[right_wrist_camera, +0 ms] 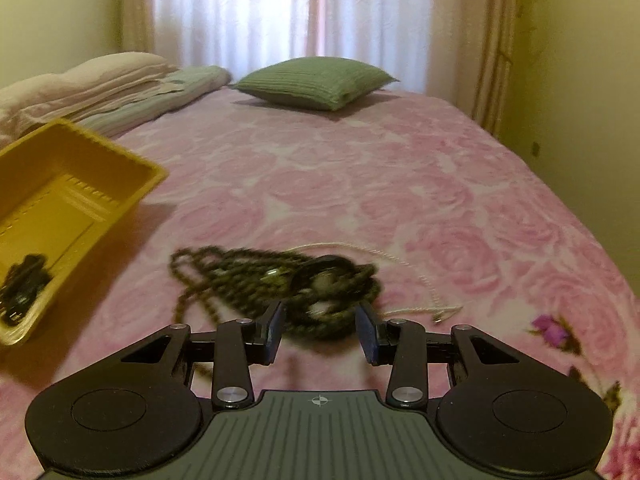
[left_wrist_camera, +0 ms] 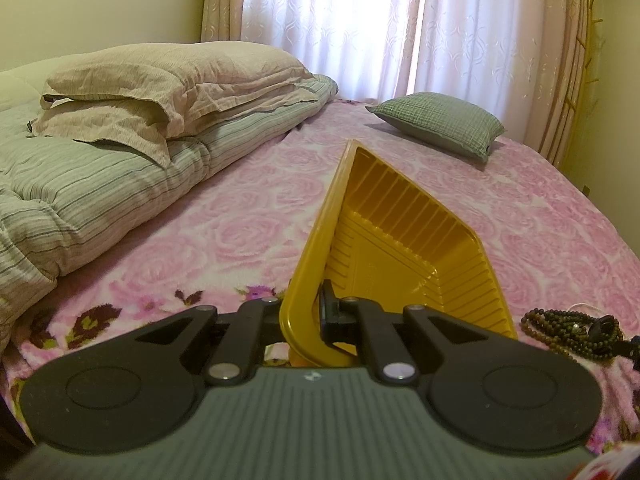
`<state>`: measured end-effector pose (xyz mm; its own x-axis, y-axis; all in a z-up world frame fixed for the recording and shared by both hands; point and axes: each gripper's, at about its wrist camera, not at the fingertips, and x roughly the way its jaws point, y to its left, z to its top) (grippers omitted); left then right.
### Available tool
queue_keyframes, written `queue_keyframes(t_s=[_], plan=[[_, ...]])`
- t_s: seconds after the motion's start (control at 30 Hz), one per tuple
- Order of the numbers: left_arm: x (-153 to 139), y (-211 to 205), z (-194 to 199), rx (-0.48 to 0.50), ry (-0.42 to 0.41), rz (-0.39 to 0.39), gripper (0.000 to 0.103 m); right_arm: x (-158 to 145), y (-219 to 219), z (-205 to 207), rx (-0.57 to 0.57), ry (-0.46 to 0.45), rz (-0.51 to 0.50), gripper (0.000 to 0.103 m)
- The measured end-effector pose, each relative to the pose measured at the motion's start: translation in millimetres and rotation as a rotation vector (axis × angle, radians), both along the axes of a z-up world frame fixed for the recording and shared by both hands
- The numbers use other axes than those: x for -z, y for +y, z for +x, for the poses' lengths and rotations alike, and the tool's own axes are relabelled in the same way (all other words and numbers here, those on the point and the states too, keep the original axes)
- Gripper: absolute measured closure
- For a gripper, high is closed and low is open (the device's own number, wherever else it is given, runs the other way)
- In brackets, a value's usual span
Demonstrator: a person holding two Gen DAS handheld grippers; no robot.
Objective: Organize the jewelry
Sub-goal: 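Grasp another dark bead strand with the right gripper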
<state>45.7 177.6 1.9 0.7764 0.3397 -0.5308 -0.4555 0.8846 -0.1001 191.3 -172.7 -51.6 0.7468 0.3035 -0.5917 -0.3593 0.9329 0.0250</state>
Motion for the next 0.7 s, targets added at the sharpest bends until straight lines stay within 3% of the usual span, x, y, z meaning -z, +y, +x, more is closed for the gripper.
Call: queue_keyframes(t_s=[0.27,0.33,0.37,0.47,0.7], plan=[[-1,2,2,0.001,0.005,0.007,0.096,8,-23,27,0.097,0.080,0.118,0.063],[-1,2,2,0.001,0.005,0.007,0.096,10,-27,30,0.105,0.109,0.160,0.072],[-1,2,2,0.002,0.004,0.006,0.096,10,-28,31,0.106,0.124,0.178,0.086],[-1,2,2,0.002,0.004,0.008,0.096,7,-32,29,0.127,0.130,0.210,0.095],[-2,2,2,0.003,0.002,0.007,0.096,-12,-36,14,0.129,0.075,0.200,0.097]])
